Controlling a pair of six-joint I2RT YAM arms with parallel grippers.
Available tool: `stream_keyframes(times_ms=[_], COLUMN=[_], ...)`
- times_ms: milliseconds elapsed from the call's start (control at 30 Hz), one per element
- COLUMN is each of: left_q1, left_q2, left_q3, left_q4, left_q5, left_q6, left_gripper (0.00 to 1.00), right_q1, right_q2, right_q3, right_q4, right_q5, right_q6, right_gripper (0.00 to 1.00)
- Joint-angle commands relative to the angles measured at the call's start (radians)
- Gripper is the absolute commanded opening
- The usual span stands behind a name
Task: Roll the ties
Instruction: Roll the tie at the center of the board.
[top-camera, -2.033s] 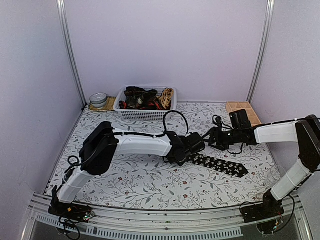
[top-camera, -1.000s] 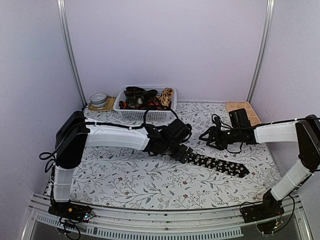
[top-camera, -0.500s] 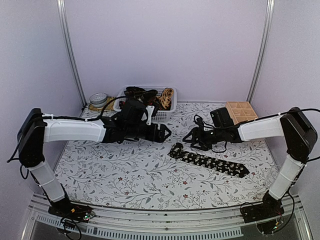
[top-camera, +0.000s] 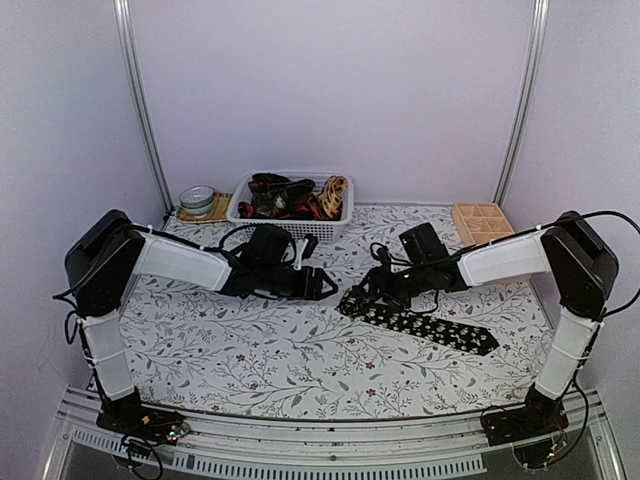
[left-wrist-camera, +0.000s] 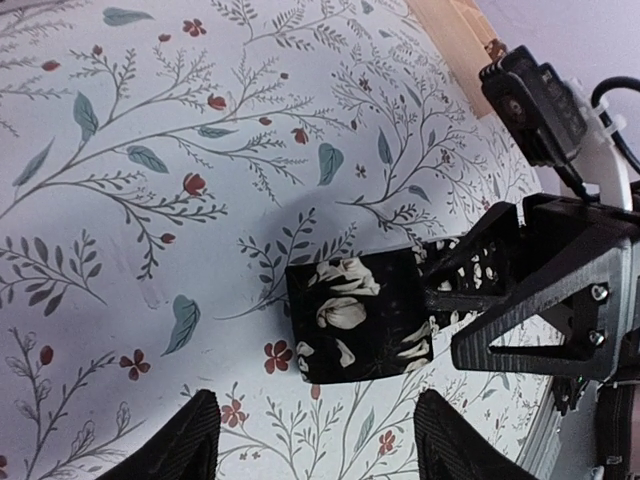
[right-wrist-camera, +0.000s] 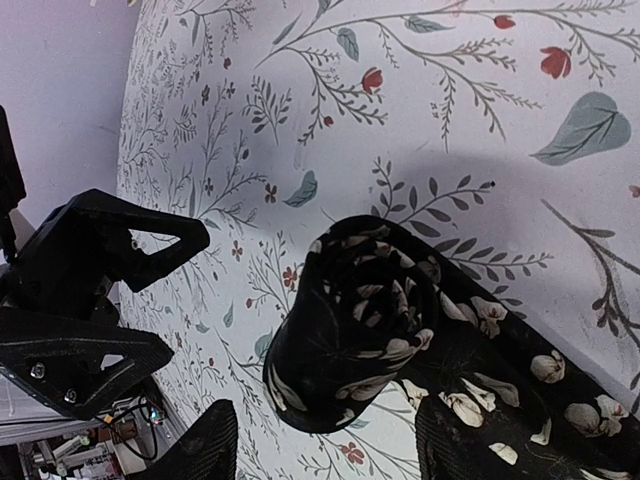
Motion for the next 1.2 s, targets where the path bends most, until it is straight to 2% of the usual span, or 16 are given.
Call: stream_keyframes(times_ms=[0,333,767,1033,1167], left_q1=[0.002,0.000,-0.012,-0.024,-0.024], left_q2=[0.047,0.142,0.193,0.184,0.174], left_q3=[0.038,0.080,0.107,0.113,0.109], left_q4=[0.042,0.041,0.070,0.077,0.078], left_q5=[0.060,0.102,0.148,0.146,0.144], left_q6=[-0.005,0.005,0.007,0.004,0.009], left_gripper=[0.62,0.59,0.54,0.54,0.56], right_q1=[0.010,0.009,0.009,0.009,0.009], right_q2=[0.068,0.110,0.127,0.118,0.123], right_q3=[0.022,0.058,0.045,0.009,0.002], right_q4=[-0.020,-0.019,-0.020,-0.029,-0.041], right_q5=[0.024,0.013,0.004,0.021,0.032], right_q6=[0.006,0.020,0.014,-0.003,-0.021], right_gripper=[0.60,0.57,0.48,0.30,0.24])
